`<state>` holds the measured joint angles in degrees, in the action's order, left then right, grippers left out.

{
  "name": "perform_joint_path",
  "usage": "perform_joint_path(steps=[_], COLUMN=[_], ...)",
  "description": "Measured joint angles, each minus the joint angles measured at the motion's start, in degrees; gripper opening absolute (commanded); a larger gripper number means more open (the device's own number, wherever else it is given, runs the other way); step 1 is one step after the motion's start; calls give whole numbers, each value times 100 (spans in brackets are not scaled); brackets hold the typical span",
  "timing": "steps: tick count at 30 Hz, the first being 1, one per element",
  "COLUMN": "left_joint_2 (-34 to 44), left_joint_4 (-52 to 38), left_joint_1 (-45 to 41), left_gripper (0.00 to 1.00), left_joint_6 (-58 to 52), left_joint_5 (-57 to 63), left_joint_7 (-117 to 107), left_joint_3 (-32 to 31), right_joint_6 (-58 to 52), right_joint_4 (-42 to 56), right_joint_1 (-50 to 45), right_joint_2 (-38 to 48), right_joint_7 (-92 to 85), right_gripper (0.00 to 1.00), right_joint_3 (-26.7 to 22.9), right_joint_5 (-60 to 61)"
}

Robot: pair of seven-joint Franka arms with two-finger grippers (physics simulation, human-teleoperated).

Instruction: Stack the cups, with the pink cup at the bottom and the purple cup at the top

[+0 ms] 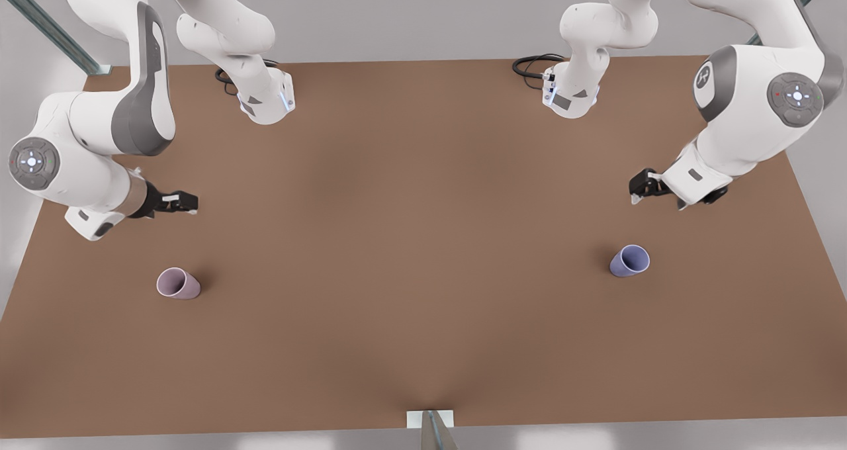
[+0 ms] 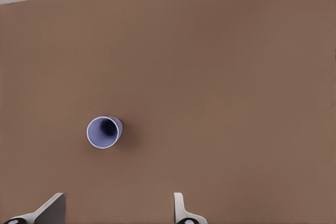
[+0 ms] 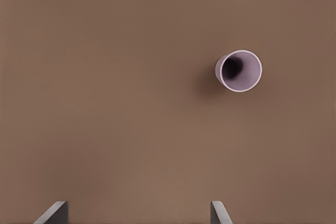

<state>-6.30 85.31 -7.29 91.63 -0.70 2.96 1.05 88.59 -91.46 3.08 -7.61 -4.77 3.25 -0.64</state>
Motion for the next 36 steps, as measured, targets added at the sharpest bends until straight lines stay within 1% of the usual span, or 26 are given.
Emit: perform_joint_path(steps=[8, 14, 24, 27, 30, 36], left_joint_2=[-146, -168, -247, -246, -246, -267], left_joint_4=[38, 58, 59, 59, 59, 59], left_joint_1=[26, 23, 25, 28, 35, 54], left_gripper=[100, 100, 100, 100, 100, 100], left_joint_6=[100, 68, 57, 54, 53, 51], left_joint_5=[-24, -29, -38, -39, -37, -37], left_joint_7=[-29, -33, -32, -30, -28, -23], left_joint_3=[11, 14, 9, 9, 11, 11], right_joint_6=[295, 910, 2573, 2811, 2929, 2999], right_joint_4=[-1, -36, 49, 62, 464, 270], right_joint_1=[50, 76, 719, 869, 878, 983], right_joint_2=[-45, -780, -2056, -2274, -2576, -2627], right_joint_7=[-72, -129, -945, -1238, -1522, -2040], right_gripper=[100, 100, 100, 100, 100, 100], right_joint_3=[0, 1, -2, 2, 8, 14], right_joint_5=[5, -34, -33, 168, 252, 481])
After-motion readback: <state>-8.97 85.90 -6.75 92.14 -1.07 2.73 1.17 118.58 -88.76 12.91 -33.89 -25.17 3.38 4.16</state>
